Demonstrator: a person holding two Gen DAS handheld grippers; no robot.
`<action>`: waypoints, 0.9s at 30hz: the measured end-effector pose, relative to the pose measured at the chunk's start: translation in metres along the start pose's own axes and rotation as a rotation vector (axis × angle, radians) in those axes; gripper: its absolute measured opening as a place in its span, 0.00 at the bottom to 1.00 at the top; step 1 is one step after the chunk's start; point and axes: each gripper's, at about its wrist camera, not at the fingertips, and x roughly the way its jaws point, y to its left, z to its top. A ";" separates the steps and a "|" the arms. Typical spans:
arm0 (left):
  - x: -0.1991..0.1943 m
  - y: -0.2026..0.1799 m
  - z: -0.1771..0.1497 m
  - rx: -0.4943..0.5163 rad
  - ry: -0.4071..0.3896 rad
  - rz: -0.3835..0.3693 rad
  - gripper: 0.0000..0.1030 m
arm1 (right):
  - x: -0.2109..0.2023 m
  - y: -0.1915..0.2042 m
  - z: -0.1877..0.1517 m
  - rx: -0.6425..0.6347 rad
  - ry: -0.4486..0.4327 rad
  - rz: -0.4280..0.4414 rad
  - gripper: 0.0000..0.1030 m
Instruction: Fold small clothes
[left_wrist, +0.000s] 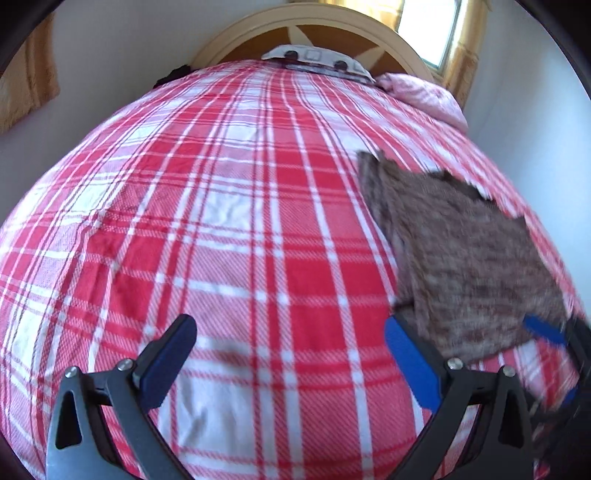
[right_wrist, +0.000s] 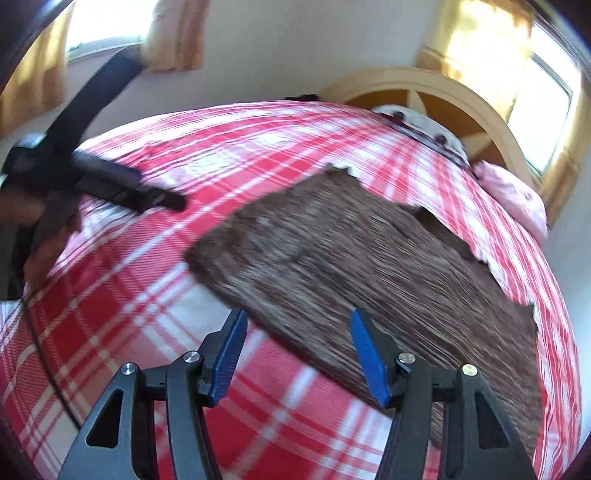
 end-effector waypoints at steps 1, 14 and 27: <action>0.002 0.004 0.004 -0.017 0.000 -0.009 1.00 | 0.002 0.009 0.003 -0.026 -0.006 0.001 0.57; 0.030 0.007 0.038 -0.034 0.014 -0.151 1.00 | 0.042 0.055 0.024 -0.120 0.002 -0.013 0.56; 0.077 -0.059 0.094 0.098 0.020 -0.303 0.81 | 0.045 0.052 0.018 -0.059 -0.007 -0.011 0.22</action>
